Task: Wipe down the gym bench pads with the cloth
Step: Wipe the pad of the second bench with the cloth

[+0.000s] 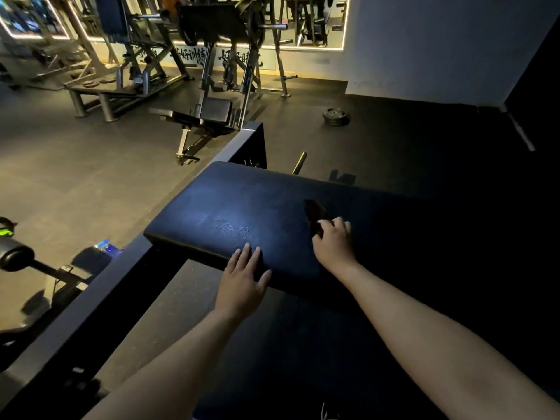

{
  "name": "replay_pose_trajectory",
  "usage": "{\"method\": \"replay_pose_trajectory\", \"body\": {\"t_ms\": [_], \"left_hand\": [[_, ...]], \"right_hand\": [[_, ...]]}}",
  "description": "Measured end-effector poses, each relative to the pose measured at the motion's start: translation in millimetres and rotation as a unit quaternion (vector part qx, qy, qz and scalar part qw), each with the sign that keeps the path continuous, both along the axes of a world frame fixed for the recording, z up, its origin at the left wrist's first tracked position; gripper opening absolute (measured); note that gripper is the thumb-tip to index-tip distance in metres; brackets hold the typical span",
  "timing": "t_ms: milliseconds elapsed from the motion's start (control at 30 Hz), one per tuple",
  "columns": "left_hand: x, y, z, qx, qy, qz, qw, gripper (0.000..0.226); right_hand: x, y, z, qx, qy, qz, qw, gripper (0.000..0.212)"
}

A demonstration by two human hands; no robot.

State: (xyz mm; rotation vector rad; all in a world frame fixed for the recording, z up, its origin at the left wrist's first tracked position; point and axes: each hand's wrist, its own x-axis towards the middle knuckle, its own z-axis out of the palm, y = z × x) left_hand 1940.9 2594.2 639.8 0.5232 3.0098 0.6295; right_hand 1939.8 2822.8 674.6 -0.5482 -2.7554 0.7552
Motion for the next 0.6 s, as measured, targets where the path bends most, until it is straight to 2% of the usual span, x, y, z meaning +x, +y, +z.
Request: {"method": "replay_pose_trajectory", "body": {"t_ms": [100, 200, 300, 467, 600], "left_hand": [[-4, -11, 0, 0.009, 0.002, -0.043, 0.999, 0.065], [-7, -14, 2, 0.015, -0.010, -0.059, 0.998, 0.065], [-6, -10, 4, -0.002, -0.031, -0.049, 0.998, 0.070], [-1, -5, 3, -0.032, -0.047, -0.049, 0.997, 0.074], [0, -10, 5, -0.043, -0.055, -0.063, 0.996, 0.076]], "right_hand": [[25, -43, -4, -0.010, 0.028, 0.045, 0.999, 0.035], [45, -82, -8, 0.021, 0.064, 0.118, 0.991, 0.038], [57, -101, -7, 0.057, 0.016, 0.175, 0.983, 0.053], [84, -73, -6, 0.111, -0.013, 0.133, 0.985, 0.051], [118, -42, -17, 0.091, 0.017, 0.007, 0.996, 0.045]]}}
